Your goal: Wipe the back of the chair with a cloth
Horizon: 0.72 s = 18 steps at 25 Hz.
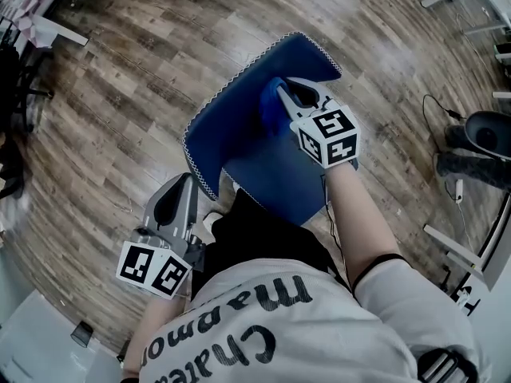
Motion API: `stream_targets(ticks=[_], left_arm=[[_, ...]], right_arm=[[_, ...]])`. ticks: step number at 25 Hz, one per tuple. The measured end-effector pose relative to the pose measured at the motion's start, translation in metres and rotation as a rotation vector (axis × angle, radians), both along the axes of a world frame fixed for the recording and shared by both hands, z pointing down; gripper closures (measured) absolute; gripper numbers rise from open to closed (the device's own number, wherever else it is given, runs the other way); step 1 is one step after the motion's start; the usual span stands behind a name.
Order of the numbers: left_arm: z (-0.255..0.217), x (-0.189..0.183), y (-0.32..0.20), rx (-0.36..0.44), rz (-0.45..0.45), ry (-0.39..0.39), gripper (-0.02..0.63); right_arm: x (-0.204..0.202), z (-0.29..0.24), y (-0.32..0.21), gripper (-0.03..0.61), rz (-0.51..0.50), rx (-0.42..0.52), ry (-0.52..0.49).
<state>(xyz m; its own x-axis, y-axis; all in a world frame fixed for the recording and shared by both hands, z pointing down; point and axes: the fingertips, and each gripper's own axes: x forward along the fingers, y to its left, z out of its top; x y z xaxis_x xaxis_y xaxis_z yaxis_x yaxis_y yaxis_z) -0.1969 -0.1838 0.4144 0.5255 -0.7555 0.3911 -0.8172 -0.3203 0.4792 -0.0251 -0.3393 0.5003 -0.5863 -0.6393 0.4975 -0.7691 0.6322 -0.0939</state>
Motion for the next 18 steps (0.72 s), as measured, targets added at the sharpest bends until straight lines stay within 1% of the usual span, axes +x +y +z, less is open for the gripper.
stream_targets(ticks=[7, 12, 16, 18], left_arm=[[0.008, -0.010, 0.008, -0.014, -0.025, -0.001, 0.609], [0.008, -0.013, 0.011, -0.019, -0.034, 0.000, 0.609], [0.010, -0.018, 0.011, -0.028, -0.050, 0.002, 0.609], [0.011, -0.021, 0.012, -0.037, -0.062, 0.001, 0.609]], right_arm=[[0.027, 0.007, -0.022, 0.526, 0.101, 0.003, 0.033], [0.047, 0.010, -0.034, 0.526, 0.199, -0.018, 0.050], [0.048, 0.010, -0.037, 0.525, 0.214, -0.022, 0.090], [0.047, 0.009, -0.033, 0.526, 0.244, -0.041, 0.060]])
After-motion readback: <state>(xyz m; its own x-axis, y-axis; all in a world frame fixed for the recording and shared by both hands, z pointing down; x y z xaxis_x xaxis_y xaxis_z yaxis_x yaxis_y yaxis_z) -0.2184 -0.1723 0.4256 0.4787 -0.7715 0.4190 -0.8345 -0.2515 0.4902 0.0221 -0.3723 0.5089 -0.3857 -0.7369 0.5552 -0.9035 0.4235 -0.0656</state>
